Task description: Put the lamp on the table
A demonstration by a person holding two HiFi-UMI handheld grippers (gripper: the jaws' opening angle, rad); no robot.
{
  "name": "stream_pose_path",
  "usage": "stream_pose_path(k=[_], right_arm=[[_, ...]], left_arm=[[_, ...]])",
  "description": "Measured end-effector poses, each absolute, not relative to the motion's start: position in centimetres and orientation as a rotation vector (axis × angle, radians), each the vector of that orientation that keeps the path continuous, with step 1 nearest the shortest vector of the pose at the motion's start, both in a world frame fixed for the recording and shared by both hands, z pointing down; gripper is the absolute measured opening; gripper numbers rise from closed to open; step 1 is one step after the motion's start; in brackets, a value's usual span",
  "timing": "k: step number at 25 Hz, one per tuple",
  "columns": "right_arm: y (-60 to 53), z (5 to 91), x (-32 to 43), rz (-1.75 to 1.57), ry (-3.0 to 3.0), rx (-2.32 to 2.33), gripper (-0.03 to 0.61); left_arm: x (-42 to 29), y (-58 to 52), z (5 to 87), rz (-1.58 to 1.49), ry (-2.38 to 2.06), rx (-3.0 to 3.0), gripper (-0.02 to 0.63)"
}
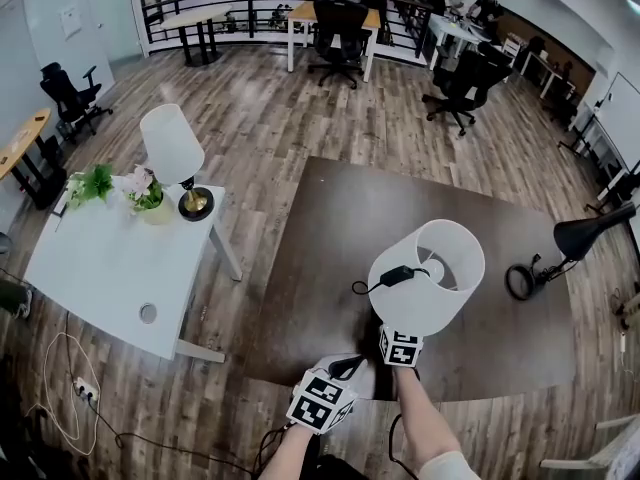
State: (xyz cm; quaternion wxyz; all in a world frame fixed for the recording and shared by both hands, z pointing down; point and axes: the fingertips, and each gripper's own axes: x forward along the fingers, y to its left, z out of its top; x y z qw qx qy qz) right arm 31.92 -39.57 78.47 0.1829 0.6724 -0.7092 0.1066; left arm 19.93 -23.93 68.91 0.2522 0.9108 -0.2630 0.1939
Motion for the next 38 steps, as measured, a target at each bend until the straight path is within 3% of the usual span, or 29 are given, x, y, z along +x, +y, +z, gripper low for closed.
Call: stream_pose_path(k=[18, 24, 31, 38], right_arm=[[-30.0, 77.6, 33.4, 0.416, -1.947, 1.993, 0.146], [-26.0, 73.2, 32.1, 0.416, -1.985, 2.052, 0.140], [-17.7, 68.1, 31.7, 0.654, -2.101, 2.011, 0.129], [-10.0, 64.8, 30.3, 0.806, -2.082, 2.167, 0.112]], left_arm=[[19.0, -16.3, 64.6, 0.575, -0.761, 2.562, 0.000], [18.2, -14.1, 62.2, 0.564, -0.776, 2.588, 0.000], [18.8, -12.0, 59.2, 0.407, -0.892, 2.533, 0.000], [20.2, -11.3, 55.8, 0.571, -0.792, 2.702, 0.000]])
